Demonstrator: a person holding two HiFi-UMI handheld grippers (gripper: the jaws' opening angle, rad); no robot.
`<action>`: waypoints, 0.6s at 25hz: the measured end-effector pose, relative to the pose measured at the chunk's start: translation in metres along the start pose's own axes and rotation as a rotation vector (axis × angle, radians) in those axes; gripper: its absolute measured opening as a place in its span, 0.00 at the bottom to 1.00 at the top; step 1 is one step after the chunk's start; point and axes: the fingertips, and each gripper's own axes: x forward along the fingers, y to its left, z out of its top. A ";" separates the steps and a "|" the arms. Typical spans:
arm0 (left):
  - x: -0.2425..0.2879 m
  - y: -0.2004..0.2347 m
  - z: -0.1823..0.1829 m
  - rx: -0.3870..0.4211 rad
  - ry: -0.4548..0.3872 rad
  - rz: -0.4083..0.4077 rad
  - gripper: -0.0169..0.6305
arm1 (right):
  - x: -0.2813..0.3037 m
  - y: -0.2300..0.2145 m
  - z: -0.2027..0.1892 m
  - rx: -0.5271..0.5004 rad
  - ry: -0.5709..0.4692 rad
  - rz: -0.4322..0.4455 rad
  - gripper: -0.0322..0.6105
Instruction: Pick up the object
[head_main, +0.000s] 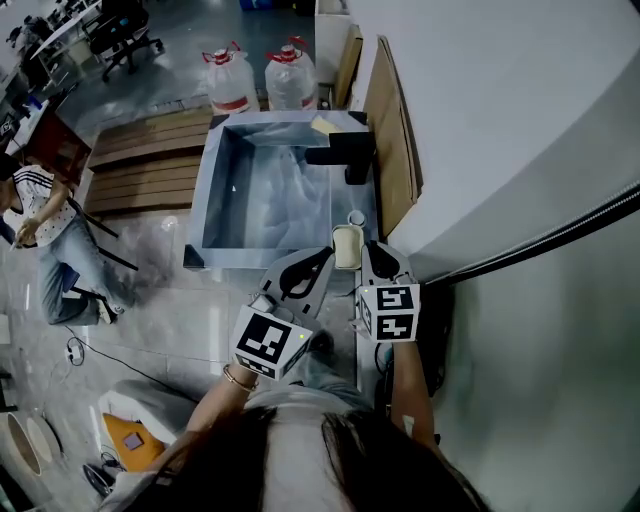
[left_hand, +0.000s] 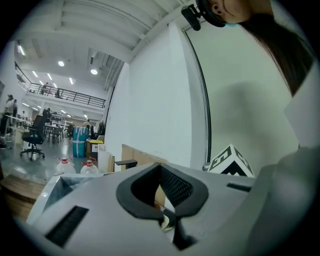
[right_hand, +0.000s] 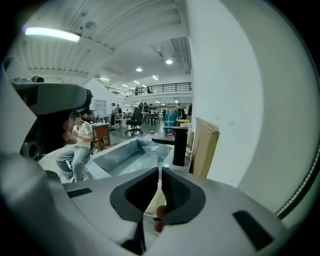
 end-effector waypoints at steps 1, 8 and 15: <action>0.003 0.002 -0.001 -0.001 0.004 0.001 0.04 | 0.005 -0.001 -0.004 0.001 0.015 0.004 0.10; 0.017 0.012 -0.010 -0.001 0.031 0.000 0.04 | 0.035 -0.006 -0.030 -0.002 0.107 0.019 0.10; 0.030 0.019 -0.021 -0.007 0.062 -0.004 0.04 | 0.063 -0.014 -0.056 0.016 0.166 0.022 0.15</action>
